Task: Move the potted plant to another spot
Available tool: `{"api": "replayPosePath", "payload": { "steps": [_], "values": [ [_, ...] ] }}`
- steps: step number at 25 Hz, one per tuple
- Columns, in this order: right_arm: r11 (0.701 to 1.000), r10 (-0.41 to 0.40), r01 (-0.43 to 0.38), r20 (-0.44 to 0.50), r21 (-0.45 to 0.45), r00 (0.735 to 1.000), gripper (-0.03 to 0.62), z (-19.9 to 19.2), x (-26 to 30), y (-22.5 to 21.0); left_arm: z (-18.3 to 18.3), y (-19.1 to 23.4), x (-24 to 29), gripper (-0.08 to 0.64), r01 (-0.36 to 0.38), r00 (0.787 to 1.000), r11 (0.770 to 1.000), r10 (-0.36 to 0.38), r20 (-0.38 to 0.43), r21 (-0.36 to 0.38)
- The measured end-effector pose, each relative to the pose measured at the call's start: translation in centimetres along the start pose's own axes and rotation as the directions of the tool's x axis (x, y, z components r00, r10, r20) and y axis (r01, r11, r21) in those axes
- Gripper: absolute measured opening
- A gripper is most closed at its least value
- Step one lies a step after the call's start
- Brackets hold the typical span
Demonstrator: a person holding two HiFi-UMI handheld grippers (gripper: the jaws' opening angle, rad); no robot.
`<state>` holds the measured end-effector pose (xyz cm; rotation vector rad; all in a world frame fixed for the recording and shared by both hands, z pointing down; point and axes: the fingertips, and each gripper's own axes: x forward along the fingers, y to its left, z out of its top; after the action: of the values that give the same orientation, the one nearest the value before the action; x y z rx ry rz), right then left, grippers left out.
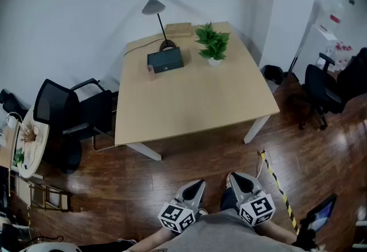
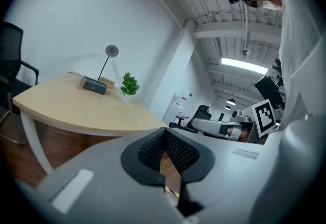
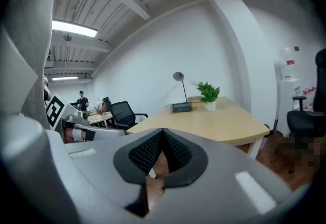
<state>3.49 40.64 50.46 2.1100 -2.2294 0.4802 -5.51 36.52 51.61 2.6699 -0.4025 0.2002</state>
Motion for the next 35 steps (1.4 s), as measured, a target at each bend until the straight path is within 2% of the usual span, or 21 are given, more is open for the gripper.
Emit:
{"api": "replayPosePath", "payload": {
  "steps": [6,13,21,29,35],
  "values": [
    [1.000,0.030,-0.030,0.010,-0.004,1.000,0.006,3.8,2.3,-8.1,3.7,-0.3,8.5,-0.006,-0.038,0.999,0.999,0.038,0.018,0.010],
    [0.996,0.087,-0.087,0.005,-0.001,0.996,0.005,6.7,5.2,-16.1,6.9,0.3,16.0,-0.006,-0.128,0.991,0.992,0.127,0.048,0.003],
    [0.992,0.123,-0.123,-0.010,0.031,0.992,0.006,7.5,8.5,-19.6,8.0,2.1,19.7,-0.006,-0.182,0.983,0.983,0.182,0.017,0.005],
    [0.995,0.103,-0.103,-0.019,0.016,0.994,0.005,8.0,14.2,-22.1,9.8,7.3,23.8,-0.006,-0.162,0.986,0.987,0.163,0.030,-0.014],
    [0.999,0.036,-0.037,-0.039,-0.022,0.999,0.006,11.0,20.2,-24.8,13.8,12.5,28.3,-0.006,-0.105,0.993,0.994,0.106,0.045,-0.008]
  ]
}}
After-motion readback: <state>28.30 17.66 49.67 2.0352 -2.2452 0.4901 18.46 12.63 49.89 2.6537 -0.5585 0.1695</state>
